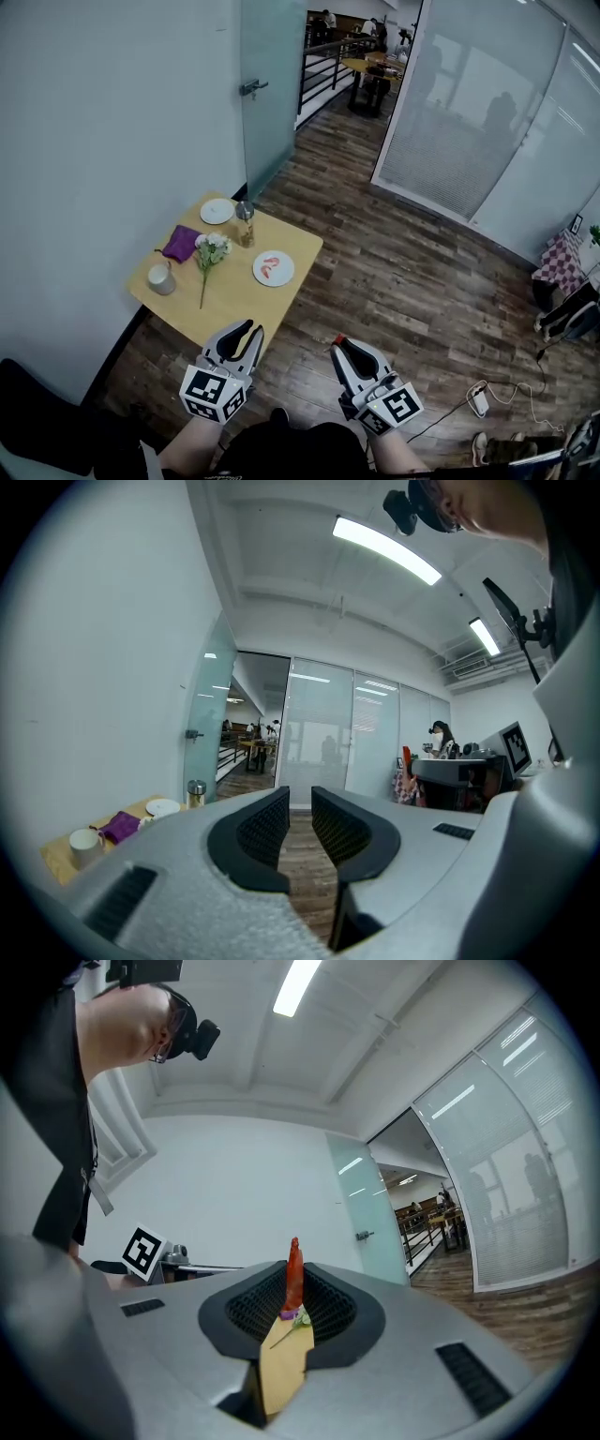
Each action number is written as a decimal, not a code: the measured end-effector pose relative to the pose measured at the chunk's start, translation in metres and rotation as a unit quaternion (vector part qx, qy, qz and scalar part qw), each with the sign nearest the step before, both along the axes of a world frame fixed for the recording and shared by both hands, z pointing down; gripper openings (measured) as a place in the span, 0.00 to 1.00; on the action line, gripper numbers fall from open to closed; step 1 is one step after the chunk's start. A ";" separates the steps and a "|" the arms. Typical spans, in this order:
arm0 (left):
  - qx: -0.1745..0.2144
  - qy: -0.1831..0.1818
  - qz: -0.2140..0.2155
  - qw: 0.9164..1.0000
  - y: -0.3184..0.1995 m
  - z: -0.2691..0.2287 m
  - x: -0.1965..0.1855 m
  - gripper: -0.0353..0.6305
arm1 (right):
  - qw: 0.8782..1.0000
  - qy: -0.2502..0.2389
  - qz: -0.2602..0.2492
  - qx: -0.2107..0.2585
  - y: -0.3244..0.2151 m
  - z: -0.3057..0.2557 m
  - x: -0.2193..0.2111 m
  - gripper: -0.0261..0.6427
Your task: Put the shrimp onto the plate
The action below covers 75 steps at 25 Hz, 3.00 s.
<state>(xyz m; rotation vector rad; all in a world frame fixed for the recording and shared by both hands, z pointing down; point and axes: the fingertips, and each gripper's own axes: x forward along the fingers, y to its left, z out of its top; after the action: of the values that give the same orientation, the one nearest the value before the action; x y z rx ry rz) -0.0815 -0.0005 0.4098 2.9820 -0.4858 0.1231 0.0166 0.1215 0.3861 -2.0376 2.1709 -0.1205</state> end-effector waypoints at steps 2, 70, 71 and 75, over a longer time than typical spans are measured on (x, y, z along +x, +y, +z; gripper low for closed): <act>-0.003 0.000 0.008 1.000 -0.009 0.001 0.008 0.17 | 1.000 -0.005 0.003 0.000 -0.010 -0.001 0.006 0.12; -0.040 -0.013 -0.143 0.989 -0.211 0.014 0.160 0.13 | 0.963 0.059 -0.251 -0.084 -0.302 0.037 0.134 0.12; -0.042 -0.014 -0.147 0.988 -0.213 0.014 0.157 0.13 | 0.961 0.064 -0.254 -0.092 -0.306 0.042 0.133 0.12; -0.048 -0.019 -0.157 0.986 -0.219 0.020 0.148 0.13 | 0.949 0.097 -0.271 -0.132 -0.322 0.074 0.126 0.12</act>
<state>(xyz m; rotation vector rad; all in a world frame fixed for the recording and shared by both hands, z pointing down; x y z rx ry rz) 0.0665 -0.2197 0.4302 2.7702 -0.9186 0.1686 0.1425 -0.2003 0.4606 -1.5539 2.9315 -0.2998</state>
